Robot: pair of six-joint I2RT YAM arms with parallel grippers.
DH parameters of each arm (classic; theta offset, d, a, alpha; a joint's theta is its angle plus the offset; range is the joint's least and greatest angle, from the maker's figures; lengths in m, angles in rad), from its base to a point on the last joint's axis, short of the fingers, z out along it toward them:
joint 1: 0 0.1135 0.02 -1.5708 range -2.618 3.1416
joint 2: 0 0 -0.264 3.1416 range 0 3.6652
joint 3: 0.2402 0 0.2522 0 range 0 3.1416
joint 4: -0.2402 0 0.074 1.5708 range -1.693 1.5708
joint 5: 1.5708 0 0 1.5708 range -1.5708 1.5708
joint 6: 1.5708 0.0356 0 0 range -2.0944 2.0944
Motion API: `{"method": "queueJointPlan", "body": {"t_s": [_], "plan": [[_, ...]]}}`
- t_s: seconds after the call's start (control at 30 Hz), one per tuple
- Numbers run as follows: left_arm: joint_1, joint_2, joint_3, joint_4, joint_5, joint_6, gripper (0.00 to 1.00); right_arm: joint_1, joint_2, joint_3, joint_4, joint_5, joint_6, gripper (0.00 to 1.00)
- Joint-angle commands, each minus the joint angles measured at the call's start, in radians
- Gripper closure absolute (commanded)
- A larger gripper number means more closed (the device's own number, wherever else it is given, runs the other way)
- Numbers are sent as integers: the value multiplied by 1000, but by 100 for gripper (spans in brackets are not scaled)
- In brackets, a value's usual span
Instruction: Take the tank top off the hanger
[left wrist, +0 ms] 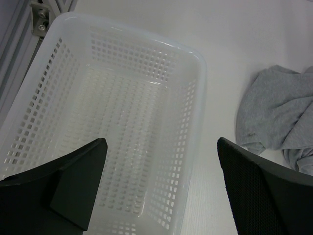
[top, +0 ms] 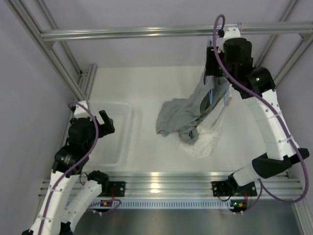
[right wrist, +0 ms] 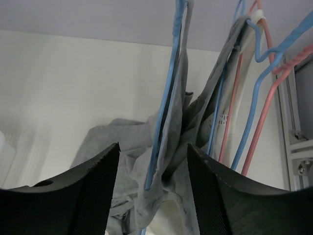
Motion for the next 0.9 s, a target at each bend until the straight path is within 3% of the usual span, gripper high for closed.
{"method": "queueJointPlan", "body": {"t_s": [0.0,0.13,0.43,0.6,0.7,0.87], "plan": [[3,-8,-9,57,18,14,1,10,25,42,15,52,-28,44],[3,-9,-11,57,22,14,1,10,51,29,19,89,-25,66],[3,-14,-12,60,32,14,1,8,27,-70,122,166,-1,90],[2,-15,-12,60,36,15,1,-8,42,-95,145,120,12,87],[2,-14,-14,62,38,17,1,-8,42,-93,154,131,13,100],[2,-14,-14,63,44,17,1,-4,-6,-119,231,125,-14,100]]}}
